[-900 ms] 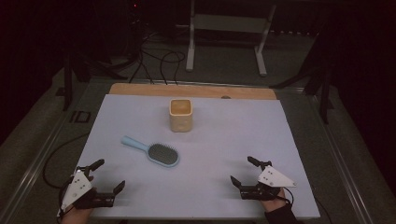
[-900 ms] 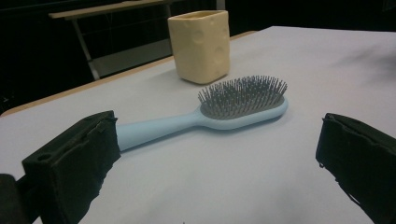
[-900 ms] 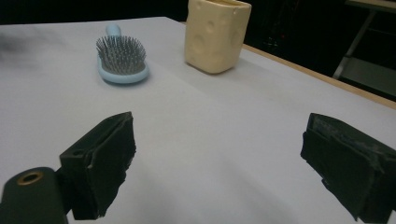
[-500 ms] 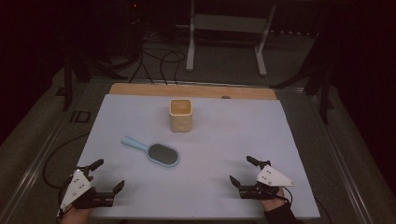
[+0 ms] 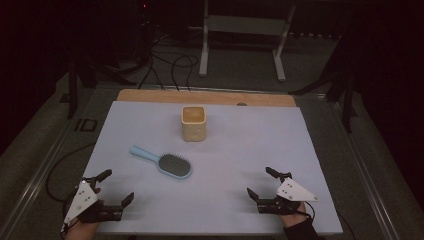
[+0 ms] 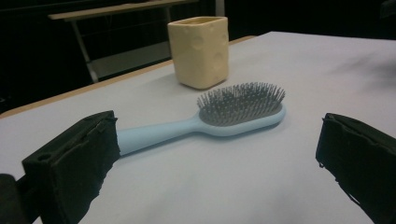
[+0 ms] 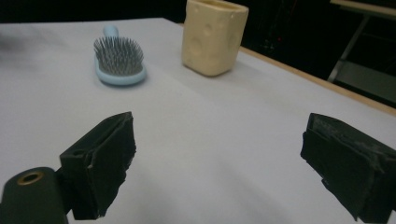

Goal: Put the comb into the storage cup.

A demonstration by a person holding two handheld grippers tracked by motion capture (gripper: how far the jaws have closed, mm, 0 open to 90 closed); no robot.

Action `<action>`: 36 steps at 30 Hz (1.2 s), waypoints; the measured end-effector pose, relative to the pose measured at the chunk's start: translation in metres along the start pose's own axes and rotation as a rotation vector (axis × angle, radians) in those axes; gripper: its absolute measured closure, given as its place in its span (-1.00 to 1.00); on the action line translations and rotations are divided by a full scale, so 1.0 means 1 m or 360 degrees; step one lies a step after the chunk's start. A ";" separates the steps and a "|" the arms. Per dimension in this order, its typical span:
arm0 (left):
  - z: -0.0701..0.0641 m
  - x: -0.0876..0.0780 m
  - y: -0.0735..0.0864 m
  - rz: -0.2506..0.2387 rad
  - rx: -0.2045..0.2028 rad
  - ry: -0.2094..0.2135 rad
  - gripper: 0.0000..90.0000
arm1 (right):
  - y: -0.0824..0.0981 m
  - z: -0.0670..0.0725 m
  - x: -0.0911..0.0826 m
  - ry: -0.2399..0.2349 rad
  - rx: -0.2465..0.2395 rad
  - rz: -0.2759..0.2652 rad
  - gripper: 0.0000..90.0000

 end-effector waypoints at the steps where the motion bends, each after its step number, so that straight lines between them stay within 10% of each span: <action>1: 0.000 0.000 -0.001 0.0006 0.0004 0.0005 -1.00 | 0.000 0.001 0.000 0.0001 -0.0013 0.0003 -0.79; 36: 0.020 0.007 -0.078 0.0065 -0.0006 0.0135 -1.00 | -0.004 0.003 -0.002 -0.0003 0.0000 -0.0043 -0.79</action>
Point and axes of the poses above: each handheld gripper's, and its own axes: x roughly forward along the jaws, y roughly out of its underside, z roughly to its left, the point moved 5 cm from there along x, roughly forward along the jaws, and after that the axes turned 1 degree about y, right-handed, at the moved point
